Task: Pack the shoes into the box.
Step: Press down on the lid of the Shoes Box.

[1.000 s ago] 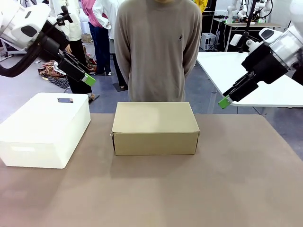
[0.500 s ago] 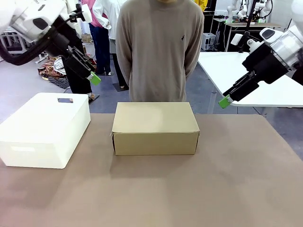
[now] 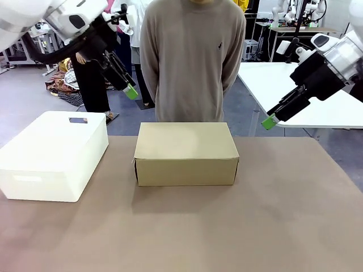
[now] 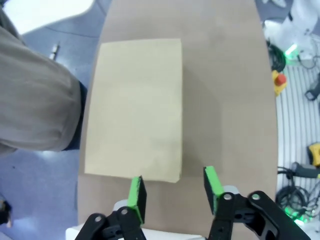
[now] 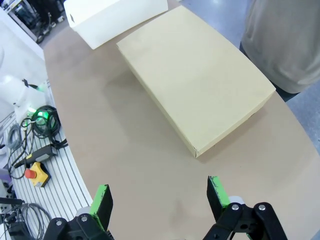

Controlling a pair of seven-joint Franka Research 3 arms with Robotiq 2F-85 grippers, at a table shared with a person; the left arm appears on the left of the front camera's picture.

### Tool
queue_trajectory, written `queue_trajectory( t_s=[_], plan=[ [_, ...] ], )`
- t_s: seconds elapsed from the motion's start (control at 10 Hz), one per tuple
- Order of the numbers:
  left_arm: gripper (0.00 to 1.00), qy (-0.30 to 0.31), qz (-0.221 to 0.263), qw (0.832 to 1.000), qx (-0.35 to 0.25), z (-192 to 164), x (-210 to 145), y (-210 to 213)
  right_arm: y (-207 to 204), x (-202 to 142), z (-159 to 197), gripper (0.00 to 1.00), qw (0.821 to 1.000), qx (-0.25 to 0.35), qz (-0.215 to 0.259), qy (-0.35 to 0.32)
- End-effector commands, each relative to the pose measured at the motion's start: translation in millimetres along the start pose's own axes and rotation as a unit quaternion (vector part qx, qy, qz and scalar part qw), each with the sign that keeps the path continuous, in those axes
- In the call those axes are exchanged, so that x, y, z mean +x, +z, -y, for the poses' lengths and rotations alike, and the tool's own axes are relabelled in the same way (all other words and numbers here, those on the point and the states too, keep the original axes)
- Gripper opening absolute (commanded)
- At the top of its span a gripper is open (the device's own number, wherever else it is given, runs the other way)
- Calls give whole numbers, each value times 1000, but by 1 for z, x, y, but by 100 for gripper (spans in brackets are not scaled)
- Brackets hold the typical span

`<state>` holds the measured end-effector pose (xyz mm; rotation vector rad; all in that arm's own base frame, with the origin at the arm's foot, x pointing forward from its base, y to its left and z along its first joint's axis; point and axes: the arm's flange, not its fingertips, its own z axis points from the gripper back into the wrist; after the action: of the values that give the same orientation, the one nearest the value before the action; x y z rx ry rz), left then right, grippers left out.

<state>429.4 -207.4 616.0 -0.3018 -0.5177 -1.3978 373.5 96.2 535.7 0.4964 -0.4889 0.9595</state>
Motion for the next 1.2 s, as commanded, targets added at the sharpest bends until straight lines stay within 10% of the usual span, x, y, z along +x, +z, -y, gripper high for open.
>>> queue_trajectory(
  t_s=[0.0,1.1],
  plan=[
    [11,-40,-31,999,-5,-19,2,-1,-1,0,-1,100,1000,-7,-5,-4],
    [0,-64,-66,996,-15,-50,18,-45,-1,0,-1,100,1000,-7,-5,-4]
  ],
)
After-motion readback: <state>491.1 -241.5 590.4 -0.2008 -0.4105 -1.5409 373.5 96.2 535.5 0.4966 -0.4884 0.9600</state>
